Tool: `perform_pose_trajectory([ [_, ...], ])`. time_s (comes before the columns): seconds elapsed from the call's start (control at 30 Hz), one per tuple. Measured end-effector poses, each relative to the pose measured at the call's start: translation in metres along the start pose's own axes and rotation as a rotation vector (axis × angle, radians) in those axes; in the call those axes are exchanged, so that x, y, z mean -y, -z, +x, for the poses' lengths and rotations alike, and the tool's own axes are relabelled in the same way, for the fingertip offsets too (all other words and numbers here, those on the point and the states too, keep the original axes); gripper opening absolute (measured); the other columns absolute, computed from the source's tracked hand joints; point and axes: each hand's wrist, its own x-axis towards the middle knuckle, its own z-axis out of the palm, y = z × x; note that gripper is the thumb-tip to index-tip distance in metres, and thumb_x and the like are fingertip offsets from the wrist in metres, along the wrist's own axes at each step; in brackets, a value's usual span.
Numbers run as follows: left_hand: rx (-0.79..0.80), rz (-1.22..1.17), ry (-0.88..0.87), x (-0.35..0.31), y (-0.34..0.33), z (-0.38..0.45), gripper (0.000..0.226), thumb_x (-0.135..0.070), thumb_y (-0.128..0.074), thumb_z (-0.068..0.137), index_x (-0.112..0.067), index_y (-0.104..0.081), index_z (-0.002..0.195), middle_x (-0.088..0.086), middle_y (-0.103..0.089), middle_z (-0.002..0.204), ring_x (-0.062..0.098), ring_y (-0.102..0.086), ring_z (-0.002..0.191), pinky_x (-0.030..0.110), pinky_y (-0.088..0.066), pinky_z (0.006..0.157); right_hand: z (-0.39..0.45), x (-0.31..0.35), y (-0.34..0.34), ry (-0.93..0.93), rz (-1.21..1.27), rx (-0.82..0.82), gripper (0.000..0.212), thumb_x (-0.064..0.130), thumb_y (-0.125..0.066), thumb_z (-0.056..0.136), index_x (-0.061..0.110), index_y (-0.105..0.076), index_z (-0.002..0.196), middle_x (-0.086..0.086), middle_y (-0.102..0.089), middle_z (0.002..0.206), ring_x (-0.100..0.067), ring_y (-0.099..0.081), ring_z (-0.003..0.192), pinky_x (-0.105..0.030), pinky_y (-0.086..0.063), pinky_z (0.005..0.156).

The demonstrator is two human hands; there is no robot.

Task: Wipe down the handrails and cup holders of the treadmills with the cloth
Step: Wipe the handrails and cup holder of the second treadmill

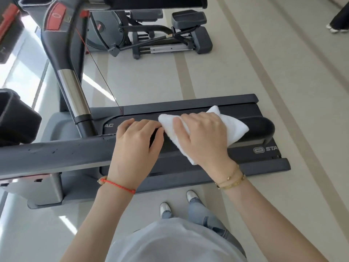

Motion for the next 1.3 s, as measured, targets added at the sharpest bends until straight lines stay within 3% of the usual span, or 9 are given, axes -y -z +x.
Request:
perform_pose_trajectory([
  [0.1, -0.003, -0.040, 0.000, 0.002, 0.003, -0.002, 0.017, -0.011, -0.054, 0.096, -0.007, -0.068, 0.087, -0.002, -0.065, 0.077, 0.022, -0.053, 0.066, 0.051, -0.046, 0.090, -0.011, 0.008, -0.007, 0.106, 0.101, -0.040, 0.044, 0.034, -0.044, 0.100, 0.014, -0.058, 0.064, 0.001, -0.058, 0.058, -0.022, -0.053, 0.060, -0.038, -0.043, 0.067],
  [0.2, 0.002, -0.036, -0.019, -0.003, 0.002, -0.005, 0.015, -0.016, -0.058, 0.096, -0.010, -0.071, 0.100, -0.003, -0.070, 0.090, 0.023, -0.062, 0.079, 0.050, -0.044, 0.096, -0.020, -0.014, 0.000, 0.171, 0.082, -0.116, 0.036, 0.033, -0.048, 0.100, 0.011, -0.069, 0.081, 0.000, -0.068, 0.076, -0.023, -0.061, 0.074, -0.038, -0.046, 0.074],
  [0.53, 0.002, -0.024, -0.048, -0.059, -0.031, 0.010, 0.019, -0.017, -0.056, 0.097, -0.012, -0.072, 0.106, -0.002, -0.072, 0.102, 0.023, -0.063, 0.086, 0.045, -0.041, 0.102, -0.032, -0.102, 0.028, 0.032, 0.002, -0.186, 0.034, 0.033, -0.047, 0.099, 0.012, -0.069, 0.084, 0.003, -0.069, 0.084, -0.027, -0.061, 0.093, -0.043, -0.043, 0.095],
  [0.73, -0.020, 0.004, -0.015, -0.093, -0.051, 0.015, 0.019, -0.016, -0.056, 0.097, -0.012, -0.072, 0.106, 0.000, -0.073, 0.102, 0.024, -0.063, 0.088, 0.042, -0.037, 0.106, -0.016, -0.134, 0.044, -0.238, 0.230, 0.041, 0.044, 0.046, -0.045, 0.094, 0.018, -0.045, 0.060, 0.006, -0.046, 0.054, -0.018, -0.044, 0.060, -0.037, -0.041, 0.061],
  [0.83, -0.006, 0.026, -0.002, -0.104, -0.057, 0.016, 0.021, -0.018, -0.055, 0.097, -0.012, -0.071, 0.109, 0.000, -0.072, 0.103, 0.025, -0.063, 0.092, 0.043, -0.035, 0.108, -0.012, -0.145, 0.047, -0.367, 0.415, 0.125, 0.047, 0.051, -0.047, 0.091, 0.016, -0.048, 0.060, 0.007, -0.043, 0.053, -0.012, -0.042, 0.057, -0.032, -0.036, 0.057],
  [0.93, 0.000, 0.043, 0.014, -0.111, -0.061, 0.015, 0.022, -0.018, -0.054, 0.097, -0.012, -0.070, 0.111, 0.001, -0.072, 0.106, 0.025, -0.063, 0.093, 0.044, -0.035, 0.108, -0.032, -0.142, 0.048, -0.294, 0.401, 0.026, 0.031, 0.045, -0.047, 0.095, 0.022, -0.060, 0.080, 0.015, -0.058, 0.081, -0.001, -0.051, 0.083, -0.032, -0.045, 0.076],
  [1.03, -0.021, 0.046, 0.046, -0.113, -0.063, 0.013, 0.022, -0.017, -0.055, 0.097, -0.011, -0.070, 0.113, 0.001, -0.071, 0.107, 0.025, -0.063, 0.093, 0.044, -0.035, 0.108, -0.060, -0.144, 0.045, -0.190, 0.388, -0.039, 0.030, 0.043, -0.045, 0.098, 0.023, -0.062, 0.112, 0.016, -0.058, 0.114, 0.005, -0.044, 0.108, -0.025, -0.038, 0.096],
  [1.2, -0.027, 0.059, 0.074, -0.116, -0.065, 0.012, 0.022, -0.015, -0.054, 0.097, -0.011, -0.069, 0.112, 0.002, -0.071, 0.106, 0.024, -0.064, 0.095, 0.046, -0.031, 0.113, -0.019, -0.171, 0.051, -0.582, 0.742, 0.292, 0.038, 0.049, -0.053, 0.093, 0.020, -0.061, 0.070, 0.008, -0.061, 0.066, -0.012, -0.056, 0.067, -0.036, -0.047, 0.070],
  [1.3, -0.031, 0.062, 0.078, -0.118, -0.066, 0.012, 0.021, -0.014, -0.054, 0.096, -0.010, -0.069, 0.110, 0.002, -0.071, 0.104, 0.025, -0.064, 0.093, 0.047, -0.031, 0.112, -0.017, -0.174, 0.056, -0.530, 0.699, 0.359, 0.038, 0.051, -0.050, 0.095, 0.023, -0.064, 0.074, 0.004, -0.066, 0.070, -0.014, -0.062, 0.072, -0.036, -0.051, 0.072],
])
